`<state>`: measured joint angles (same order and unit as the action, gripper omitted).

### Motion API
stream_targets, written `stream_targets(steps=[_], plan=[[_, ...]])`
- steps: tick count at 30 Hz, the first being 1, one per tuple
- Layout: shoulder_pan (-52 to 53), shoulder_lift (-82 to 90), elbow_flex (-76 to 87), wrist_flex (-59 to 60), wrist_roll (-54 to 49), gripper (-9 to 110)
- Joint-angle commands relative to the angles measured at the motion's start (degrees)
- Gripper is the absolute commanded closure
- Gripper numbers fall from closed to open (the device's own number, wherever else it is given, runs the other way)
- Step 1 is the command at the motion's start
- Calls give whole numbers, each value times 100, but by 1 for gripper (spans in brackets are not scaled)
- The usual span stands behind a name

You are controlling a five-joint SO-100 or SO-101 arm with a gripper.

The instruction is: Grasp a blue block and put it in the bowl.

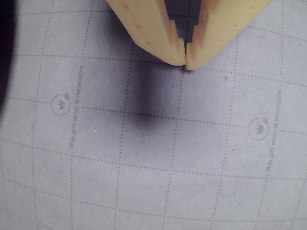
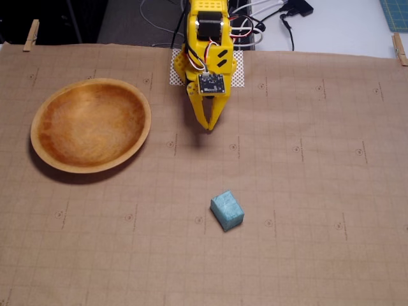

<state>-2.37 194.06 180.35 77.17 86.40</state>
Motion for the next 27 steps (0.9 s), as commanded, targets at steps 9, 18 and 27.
stream_targets(steps=[9,18,27], plan=[[9,44,-105,18,-44,104],[-9,62,-202,-18,-9,104],[-62,53,-1740,44,18,104]])
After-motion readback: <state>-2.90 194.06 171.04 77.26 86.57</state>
